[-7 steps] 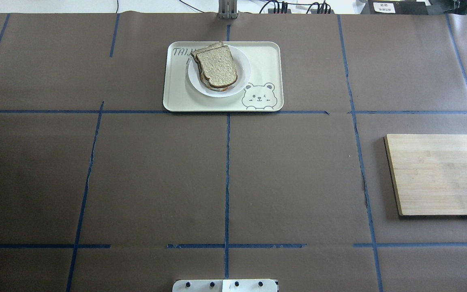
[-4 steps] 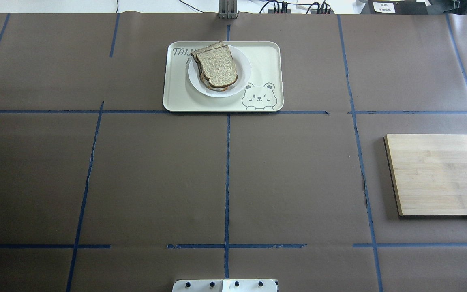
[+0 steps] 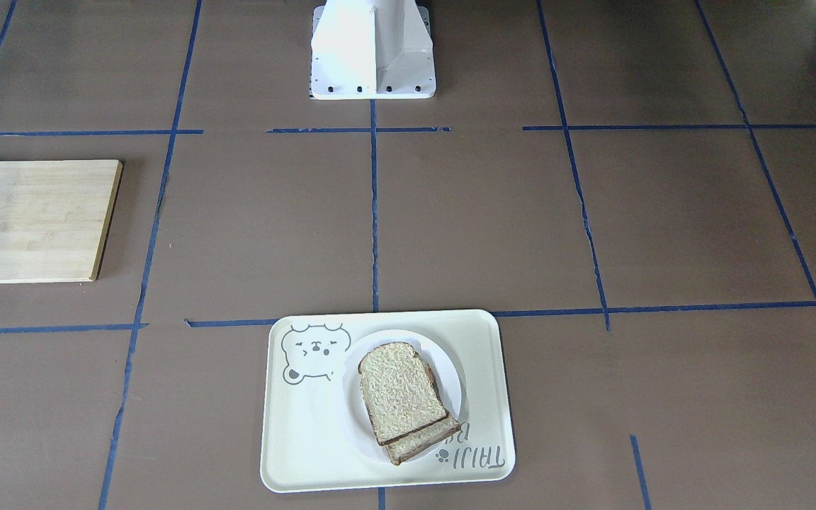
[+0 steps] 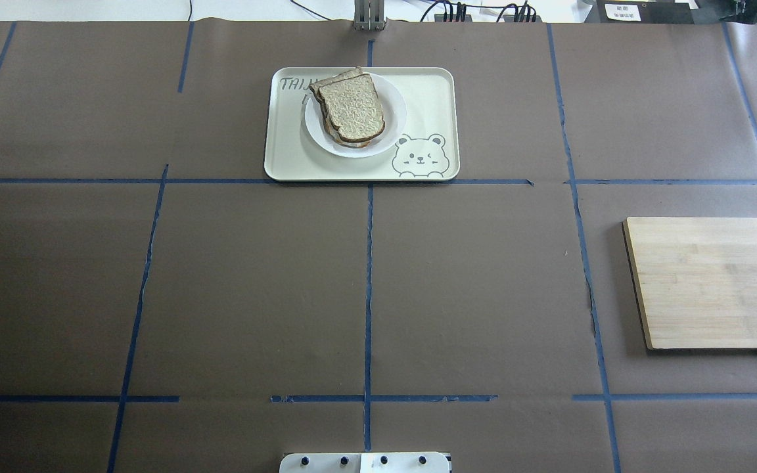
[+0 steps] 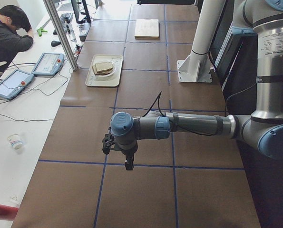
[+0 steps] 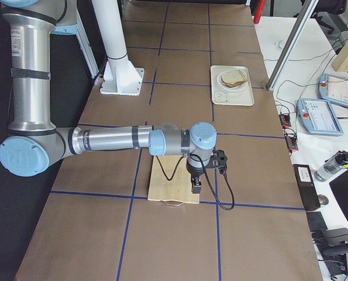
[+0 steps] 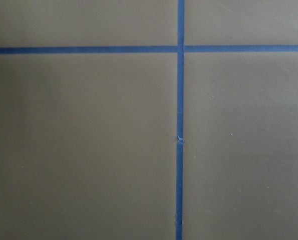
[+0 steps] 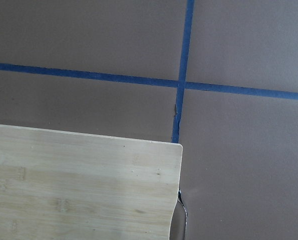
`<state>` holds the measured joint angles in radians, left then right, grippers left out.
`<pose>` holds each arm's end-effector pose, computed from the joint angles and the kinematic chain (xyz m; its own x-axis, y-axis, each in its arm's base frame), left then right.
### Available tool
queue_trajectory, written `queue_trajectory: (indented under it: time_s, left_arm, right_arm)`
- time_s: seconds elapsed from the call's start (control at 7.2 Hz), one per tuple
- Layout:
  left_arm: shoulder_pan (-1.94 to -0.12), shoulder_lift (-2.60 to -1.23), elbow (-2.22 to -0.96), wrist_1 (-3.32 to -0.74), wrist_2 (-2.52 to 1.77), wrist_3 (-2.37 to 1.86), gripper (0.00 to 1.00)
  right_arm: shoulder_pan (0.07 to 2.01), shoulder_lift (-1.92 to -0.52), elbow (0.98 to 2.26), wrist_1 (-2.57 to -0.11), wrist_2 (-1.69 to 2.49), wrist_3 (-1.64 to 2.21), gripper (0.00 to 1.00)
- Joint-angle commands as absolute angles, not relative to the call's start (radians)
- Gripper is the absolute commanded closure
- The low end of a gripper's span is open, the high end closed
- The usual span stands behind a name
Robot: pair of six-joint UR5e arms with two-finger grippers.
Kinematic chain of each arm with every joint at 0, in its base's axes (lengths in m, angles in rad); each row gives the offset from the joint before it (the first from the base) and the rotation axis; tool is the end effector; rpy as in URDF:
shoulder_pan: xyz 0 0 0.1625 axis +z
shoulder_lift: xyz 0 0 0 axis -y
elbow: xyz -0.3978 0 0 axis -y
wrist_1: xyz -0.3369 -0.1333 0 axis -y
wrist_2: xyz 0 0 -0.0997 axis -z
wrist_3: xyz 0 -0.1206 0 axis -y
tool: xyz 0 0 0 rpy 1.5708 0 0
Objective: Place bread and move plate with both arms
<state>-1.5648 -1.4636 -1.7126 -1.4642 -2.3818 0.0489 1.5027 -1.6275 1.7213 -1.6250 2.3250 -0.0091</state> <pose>-0.0435 -0.3879 0.6364 0.6880 0.0008 -0.7258 -0.0397 0.9985 -0.0365 0.0223 -0.4185 0.6120 0.7246 -0.0857 0.6838 0.0746 0.9962 0.0458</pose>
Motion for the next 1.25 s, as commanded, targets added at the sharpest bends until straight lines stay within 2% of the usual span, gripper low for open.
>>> queue_trajectory:
  time_s: [0.0,0.56,0.97,1.11]
  left_arm:
    - [-1.563,-1.46,-1.712,-1.466,-2.381,0.052,0.0]
    - [-1.565,-1.46,-1.726,-1.463,-2.381,0.052,0.0]
    - [-1.565,-1.46,-1.727,-1.463,-2.385,0.052,0.0]
    - [-1.565,-1.46,-1.726,-1.463,-2.385,0.052,0.0]
  right_arm:
    - [1.517,-1.628,1.689,-1.624,2.327,-0.011,0.0]
    - [1.6,-1.647,1.617,-1.624,2.37,-0.008,0.0]
    - [1.621,-1.721,1.762,-1.644,2.353,0.089,0.0]
    - [1.621,-1.723,1.764,-1.644,2.353,0.089,0.0]
